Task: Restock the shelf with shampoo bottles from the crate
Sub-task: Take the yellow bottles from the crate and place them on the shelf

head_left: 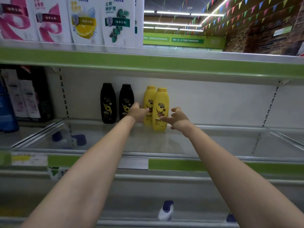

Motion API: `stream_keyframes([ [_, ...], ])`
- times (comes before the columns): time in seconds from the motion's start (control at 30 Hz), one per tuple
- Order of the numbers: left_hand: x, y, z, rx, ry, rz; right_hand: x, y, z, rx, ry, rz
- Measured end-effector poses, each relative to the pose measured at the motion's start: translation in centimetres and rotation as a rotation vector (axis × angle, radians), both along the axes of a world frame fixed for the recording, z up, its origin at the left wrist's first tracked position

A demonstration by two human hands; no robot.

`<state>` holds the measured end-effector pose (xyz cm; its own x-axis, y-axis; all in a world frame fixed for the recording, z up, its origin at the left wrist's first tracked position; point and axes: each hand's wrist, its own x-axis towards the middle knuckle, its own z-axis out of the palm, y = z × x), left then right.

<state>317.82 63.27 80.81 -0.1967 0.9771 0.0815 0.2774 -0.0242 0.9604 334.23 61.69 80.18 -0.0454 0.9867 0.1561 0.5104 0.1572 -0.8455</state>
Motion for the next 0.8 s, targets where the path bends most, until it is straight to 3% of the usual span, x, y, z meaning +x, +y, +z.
stream_keyframes([
  [0.13,1.0,-2.6,0.7,0.047,0.078,0.041,1.3,-2.7,0.3,-0.015,-0.022,-0.008],
  [0.3,3.8,-7.3,1.0,0.040,0.044,-0.030,3.8,-6.6,0.7,-0.033,-0.035,-0.006],
  [0.8,21.6,-16.8,-2.3,-0.041,0.013,-0.501,19.6,-18.2,-3.6,-0.141,0.037,-0.252],
])
